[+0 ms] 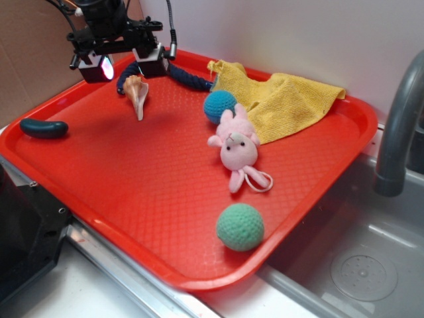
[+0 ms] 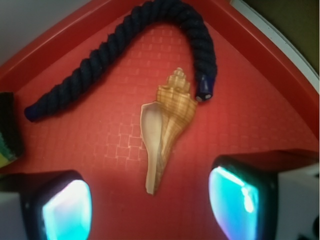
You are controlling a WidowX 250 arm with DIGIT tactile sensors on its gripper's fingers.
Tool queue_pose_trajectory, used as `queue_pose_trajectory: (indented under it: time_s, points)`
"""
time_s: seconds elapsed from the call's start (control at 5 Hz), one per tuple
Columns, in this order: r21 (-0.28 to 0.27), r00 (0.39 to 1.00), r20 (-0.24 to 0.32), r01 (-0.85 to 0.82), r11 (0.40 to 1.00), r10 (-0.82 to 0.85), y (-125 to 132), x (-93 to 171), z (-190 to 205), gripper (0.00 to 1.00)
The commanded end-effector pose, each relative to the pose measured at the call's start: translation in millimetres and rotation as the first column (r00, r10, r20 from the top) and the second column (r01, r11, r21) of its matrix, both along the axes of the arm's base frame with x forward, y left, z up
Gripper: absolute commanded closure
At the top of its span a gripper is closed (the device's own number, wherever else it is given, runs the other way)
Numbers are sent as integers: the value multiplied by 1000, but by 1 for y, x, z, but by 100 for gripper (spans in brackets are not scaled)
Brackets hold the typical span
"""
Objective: Grab the shell.
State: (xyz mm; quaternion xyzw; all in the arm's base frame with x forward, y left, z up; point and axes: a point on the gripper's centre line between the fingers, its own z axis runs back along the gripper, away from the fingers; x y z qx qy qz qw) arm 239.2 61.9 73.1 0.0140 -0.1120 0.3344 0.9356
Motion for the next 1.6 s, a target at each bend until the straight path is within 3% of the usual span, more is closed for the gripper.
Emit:
queue_pose_trajectory:
  time_s: [0.0,0.6,0.8,1.0,1.2,1.4]
  points:
    - [70,994,-7,-106,992,107,54,-5,-11,0]
    - [-8,989,-63,-137,991,136,60,18,-42,0]
    - [-8,987,-100,-127,992,126,57,23,-54,0]
    - [32,987,-135,-82,996,86,56,24,-60,2]
    - [6,991,-121,-61,998,61,52,22,-53,100]
    - [-12,996,-88,-31,999,30,45,16,-34,100]
